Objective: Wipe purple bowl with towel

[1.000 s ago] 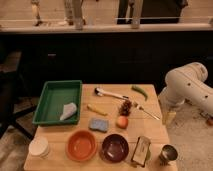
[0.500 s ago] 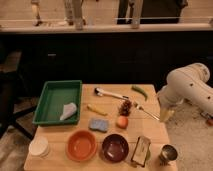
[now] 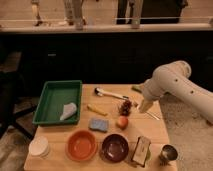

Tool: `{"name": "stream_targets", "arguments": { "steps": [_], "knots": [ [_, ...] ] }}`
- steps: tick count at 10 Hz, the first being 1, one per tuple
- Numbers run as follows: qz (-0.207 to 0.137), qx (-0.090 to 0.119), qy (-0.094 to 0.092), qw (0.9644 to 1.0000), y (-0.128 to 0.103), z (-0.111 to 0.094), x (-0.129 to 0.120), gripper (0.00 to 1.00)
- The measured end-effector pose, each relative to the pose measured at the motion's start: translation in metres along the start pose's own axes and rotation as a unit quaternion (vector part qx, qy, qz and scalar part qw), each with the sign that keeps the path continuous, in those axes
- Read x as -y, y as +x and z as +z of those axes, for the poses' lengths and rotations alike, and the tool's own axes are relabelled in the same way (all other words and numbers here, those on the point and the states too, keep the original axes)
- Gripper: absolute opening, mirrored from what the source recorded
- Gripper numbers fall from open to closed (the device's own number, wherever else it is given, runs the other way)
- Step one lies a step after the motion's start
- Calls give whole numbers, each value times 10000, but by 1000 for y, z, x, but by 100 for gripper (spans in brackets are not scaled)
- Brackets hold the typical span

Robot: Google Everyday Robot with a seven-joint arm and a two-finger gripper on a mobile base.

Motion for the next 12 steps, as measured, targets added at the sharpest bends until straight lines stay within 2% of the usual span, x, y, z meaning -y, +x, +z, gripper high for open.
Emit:
{"name": "stream_targets", "arguments": {
  "steps": [3,4,12],
  "knots": [
    [-394,405,68,9984,-49,14,15,77],
    [-434,453,56,9980,-55,16,15,77],
    [-469,455,68,9978,-53,16,16,77]
  ]
}}
